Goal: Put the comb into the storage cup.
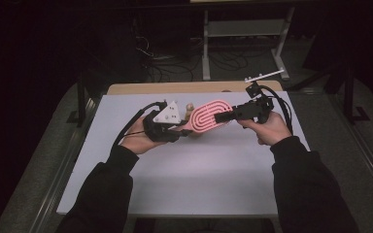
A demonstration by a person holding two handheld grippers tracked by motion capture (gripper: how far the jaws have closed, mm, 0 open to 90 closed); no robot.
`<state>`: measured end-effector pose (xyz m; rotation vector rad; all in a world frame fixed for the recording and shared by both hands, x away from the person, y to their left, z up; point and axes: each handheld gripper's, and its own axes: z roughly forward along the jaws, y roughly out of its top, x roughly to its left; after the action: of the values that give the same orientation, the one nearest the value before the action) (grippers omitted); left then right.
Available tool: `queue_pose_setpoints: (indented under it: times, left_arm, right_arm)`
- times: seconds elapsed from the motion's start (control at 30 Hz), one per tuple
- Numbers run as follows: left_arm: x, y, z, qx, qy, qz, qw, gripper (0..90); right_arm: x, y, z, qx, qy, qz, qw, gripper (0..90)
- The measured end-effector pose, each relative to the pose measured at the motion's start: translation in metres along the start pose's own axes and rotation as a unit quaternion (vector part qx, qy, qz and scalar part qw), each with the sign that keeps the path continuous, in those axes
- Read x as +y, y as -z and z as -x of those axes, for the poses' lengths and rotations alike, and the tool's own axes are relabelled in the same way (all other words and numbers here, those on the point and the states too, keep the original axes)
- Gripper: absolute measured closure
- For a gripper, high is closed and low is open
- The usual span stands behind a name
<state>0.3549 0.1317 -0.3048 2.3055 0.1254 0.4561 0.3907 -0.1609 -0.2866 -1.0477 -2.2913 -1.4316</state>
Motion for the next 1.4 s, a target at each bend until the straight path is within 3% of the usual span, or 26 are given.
queue_pose_setpoints:
  times: [0.2,0.37,0.5,1.03,1.13,1.4]
  left_arm:
    - [-0.003,-0.002,0.001,-0.006,0.002,0.001,1.0,69.8]
    - [-0.005,-0.008,0.002,-0.007,-0.003,-0.017,0.9998,70.1]
    - [-0.005,-0.012,0.002,-0.006,0.0,-0.017,0.9998,70.4]
    - [-0.008,-0.022,0.001,-0.02,0.03,0.017,0.9992,69.5]
    - [-0.009,-0.022,0.0,-0.026,0.044,0.033,0.9982,66.7]
    - [-0.012,-0.023,0.0,-0.039,0.059,0.053,0.9961,55.7]
  right_arm:
    - [0.001,0.001,-0.001,0.008,-0.011,-0.001,0.9999,44.5]
    - [0.002,0.004,-0.003,0.025,-0.02,0.01,0.9994,56.5]
    - [0.004,0.005,-0.008,0.034,-0.017,0.01,0.9992,60.4]
    - [0.016,0.01,-0.027,0.009,0.009,-0.002,0.9999,62.8]
    - [0.016,0.012,-0.03,0.005,0.017,0.003,0.9998,62.9]
    - [0.02,0.017,-0.038,0.001,0.021,0.0,0.9998,63.3]
